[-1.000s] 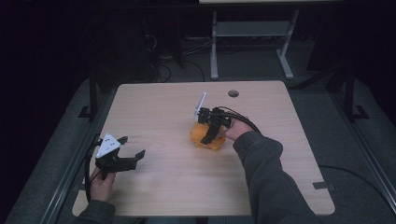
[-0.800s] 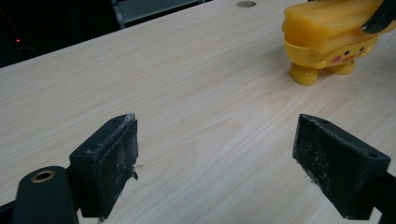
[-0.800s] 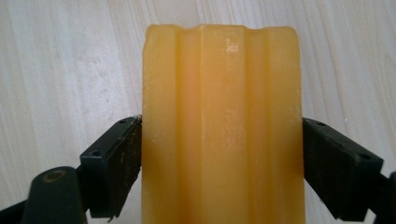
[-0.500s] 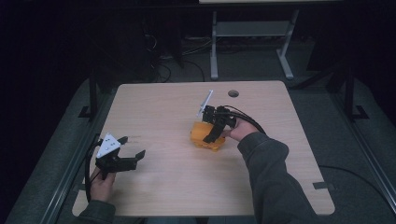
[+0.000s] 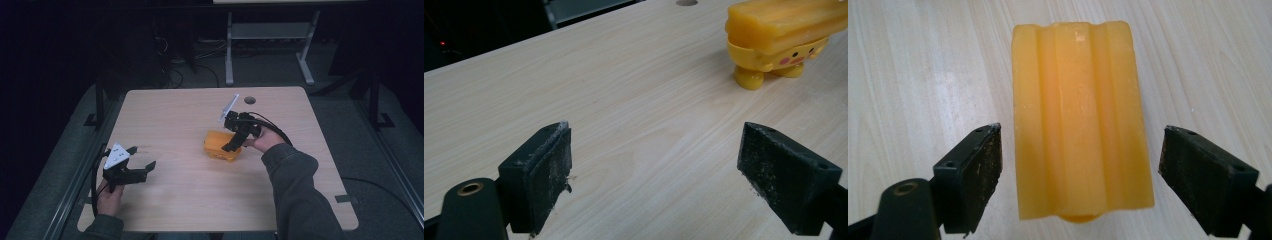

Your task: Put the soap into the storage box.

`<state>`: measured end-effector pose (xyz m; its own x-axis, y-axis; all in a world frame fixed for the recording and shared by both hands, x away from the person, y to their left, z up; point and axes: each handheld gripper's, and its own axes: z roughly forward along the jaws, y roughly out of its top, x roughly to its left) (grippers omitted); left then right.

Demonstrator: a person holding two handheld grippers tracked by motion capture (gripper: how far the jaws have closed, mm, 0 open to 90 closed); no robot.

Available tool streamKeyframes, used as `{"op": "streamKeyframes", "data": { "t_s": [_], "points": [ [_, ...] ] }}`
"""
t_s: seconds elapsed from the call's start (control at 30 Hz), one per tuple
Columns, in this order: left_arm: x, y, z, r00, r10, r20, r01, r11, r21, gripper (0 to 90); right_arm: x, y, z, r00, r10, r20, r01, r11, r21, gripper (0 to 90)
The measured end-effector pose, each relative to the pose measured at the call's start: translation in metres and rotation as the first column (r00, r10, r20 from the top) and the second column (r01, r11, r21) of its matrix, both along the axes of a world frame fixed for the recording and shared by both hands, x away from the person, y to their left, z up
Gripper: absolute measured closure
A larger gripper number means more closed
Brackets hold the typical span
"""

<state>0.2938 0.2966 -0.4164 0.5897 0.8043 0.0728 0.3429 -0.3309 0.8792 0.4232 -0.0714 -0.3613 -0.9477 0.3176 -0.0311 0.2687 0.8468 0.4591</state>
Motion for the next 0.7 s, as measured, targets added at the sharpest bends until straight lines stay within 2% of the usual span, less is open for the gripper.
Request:
{"op": "streamKeyframes", "data": {
  "t_s": [0.7],
  "points": [
    [0.0,-0.001,0.0,1.0,-0.001,-0.001,0.001,0.9999,0.012,13.4,-0.015,-0.031,0.012,0.9984,-0.054,0.013,0.054,0.998,0.041,16.9]
  ]
}}
